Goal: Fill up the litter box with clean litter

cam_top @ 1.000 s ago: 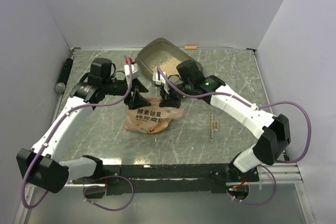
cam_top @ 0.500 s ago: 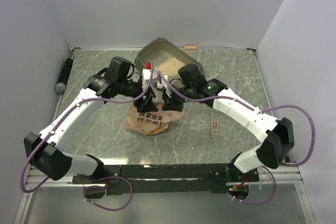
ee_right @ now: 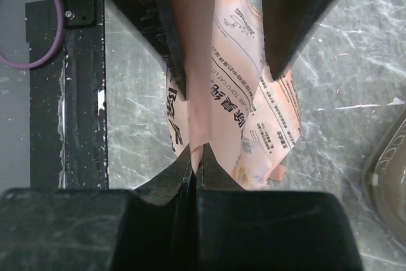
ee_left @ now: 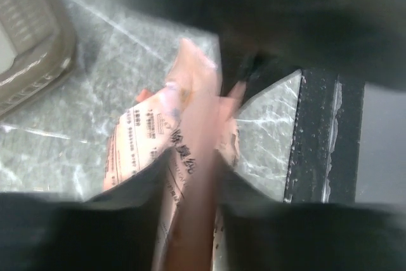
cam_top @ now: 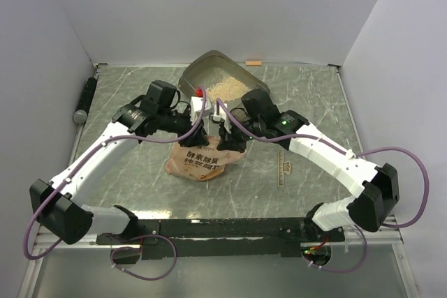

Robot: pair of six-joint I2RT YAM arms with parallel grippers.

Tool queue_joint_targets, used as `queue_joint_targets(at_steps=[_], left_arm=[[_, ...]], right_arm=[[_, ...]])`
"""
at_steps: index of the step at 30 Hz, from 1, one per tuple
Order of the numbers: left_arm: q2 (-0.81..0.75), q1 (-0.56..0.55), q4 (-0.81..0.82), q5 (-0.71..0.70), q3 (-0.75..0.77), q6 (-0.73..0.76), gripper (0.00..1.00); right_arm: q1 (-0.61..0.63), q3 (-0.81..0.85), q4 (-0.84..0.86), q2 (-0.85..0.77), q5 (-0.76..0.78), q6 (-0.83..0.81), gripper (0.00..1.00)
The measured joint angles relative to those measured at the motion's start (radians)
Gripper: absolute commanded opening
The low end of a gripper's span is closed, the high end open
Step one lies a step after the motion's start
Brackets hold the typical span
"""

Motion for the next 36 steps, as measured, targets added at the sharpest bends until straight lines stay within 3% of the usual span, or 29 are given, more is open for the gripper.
queue_joint_targets(at_steps=[1, 2, 5, 6, 9, 14, 18, 22, 29, 36], left_arm=[[0.000, -0.002, 0.001, 0.004, -0.003, -0.006, 0.01], [0.000, -0.006, 0.003, 0.017, -0.007, -0.003, 0.01], [-0.003, -0.016, 0.013, 0.020, -0.019, 0.000, 0.01], [-0.005, -0.016, 0.022, 0.019, -0.024, 0.000, 0.01], [-0.028, -0.014, 0.058, -0.013, -0.053, -0.005, 0.01], [-0.092, -0.007, 0.108, -0.145, -0.130, -0.025, 0.01], [-0.156, -0.007, 0.171, -0.264, -0.169, -0.047, 0.01], [-0.233, -0.007, 0.260, -0.352, -0.207, -0.046, 0.01], [-0.293, 0.009, 0.347, -0.379, -0.272, 0.057, 0.01], [-0.291, 0.271, 0.373, -0.122, -0.274, 0.130, 0.01]], right_arm=[[0.000, -0.004, 0.003, -0.003, 0.004, 0.003, 0.00], [0.000, -0.008, 0.008, -0.003, 0.013, 0.003, 0.00], [-0.001, -0.019, 0.017, -0.008, 0.025, 0.018, 0.18], [-0.001, -0.020, 0.017, -0.011, 0.031, 0.026, 0.39], [-0.001, -0.032, 0.008, -0.035, 0.045, 0.053, 0.62], [-0.002, -0.032, 0.057, -0.126, 0.094, 0.103, 0.72], [-0.003, -0.073, 0.129, -0.272, 0.221, 0.151, 0.86], [-0.003, -0.101, 0.150, -0.380, 0.339, 0.181, 0.87], [-0.003, -0.147, 0.159, -0.391, 0.517, 0.235, 0.87], [-0.003, -0.253, 0.162, -0.385, 0.603, 0.289, 0.85]])
